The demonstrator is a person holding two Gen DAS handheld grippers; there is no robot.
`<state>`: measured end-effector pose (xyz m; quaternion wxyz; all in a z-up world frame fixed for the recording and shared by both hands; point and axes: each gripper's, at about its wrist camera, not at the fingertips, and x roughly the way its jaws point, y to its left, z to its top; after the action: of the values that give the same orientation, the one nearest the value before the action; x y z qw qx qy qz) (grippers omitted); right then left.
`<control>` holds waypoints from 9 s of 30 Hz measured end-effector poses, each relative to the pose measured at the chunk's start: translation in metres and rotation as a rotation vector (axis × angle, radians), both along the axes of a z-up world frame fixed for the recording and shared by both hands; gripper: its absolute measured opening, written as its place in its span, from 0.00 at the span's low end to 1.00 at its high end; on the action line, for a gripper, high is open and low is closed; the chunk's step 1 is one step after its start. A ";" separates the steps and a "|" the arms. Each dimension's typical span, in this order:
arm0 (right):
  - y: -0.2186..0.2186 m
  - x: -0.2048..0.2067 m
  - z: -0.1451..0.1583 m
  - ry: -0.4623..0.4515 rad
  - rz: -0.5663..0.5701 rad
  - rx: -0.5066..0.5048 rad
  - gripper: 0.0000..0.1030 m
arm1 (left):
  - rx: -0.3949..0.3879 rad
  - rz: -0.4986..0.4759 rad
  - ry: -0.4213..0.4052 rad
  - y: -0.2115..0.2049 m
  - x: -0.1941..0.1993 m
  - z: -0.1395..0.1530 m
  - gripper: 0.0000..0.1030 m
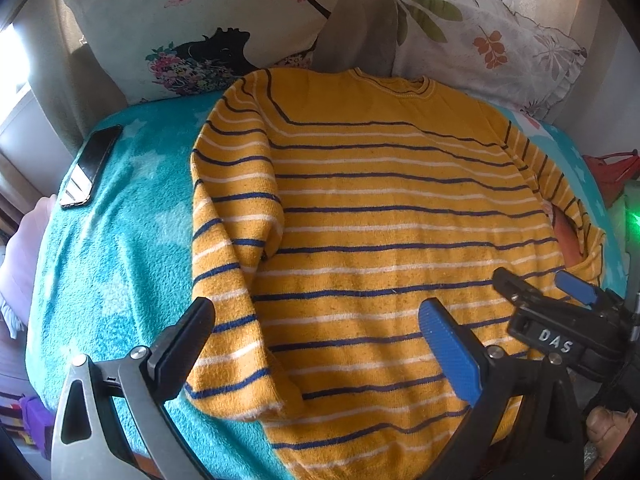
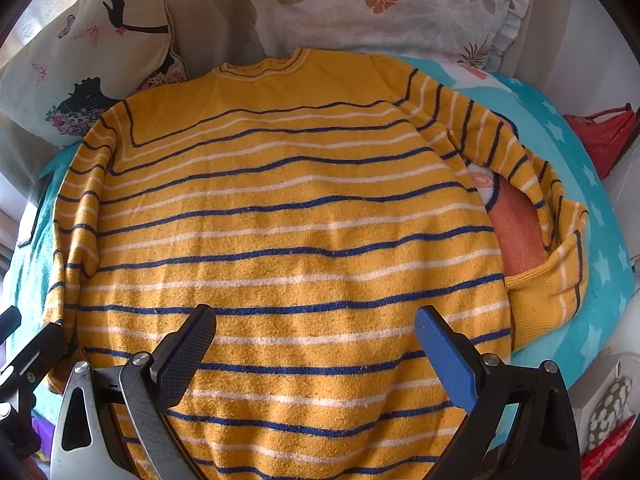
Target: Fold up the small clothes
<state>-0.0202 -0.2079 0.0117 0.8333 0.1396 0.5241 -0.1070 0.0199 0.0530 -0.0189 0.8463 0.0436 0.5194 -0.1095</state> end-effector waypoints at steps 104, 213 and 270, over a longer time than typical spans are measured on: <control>-0.084 0.068 -0.060 -0.147 0.088 -0.104 1.00 | 0.054 0.193 0.121 -0.097 0.074 -0.093 1.00; -0.073 0.026 -0.001 -0.125 -0.157 -0.019 0.99 | -0.055 0.341 -0.110 0.081 -0.066 -0.011 0.98; -0.217 -0.040 -0.013 -0.148 0.091 0.103 0.67 | 0.133 0.300 -0.201 -0.070 -0.112 0.090 0.98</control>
<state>-0.0603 -0.4247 -0.0012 0.8655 0.1658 0.4715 -0.0312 -0.0924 -0.0174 0.0707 0.8960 0.0321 0.4392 0.0572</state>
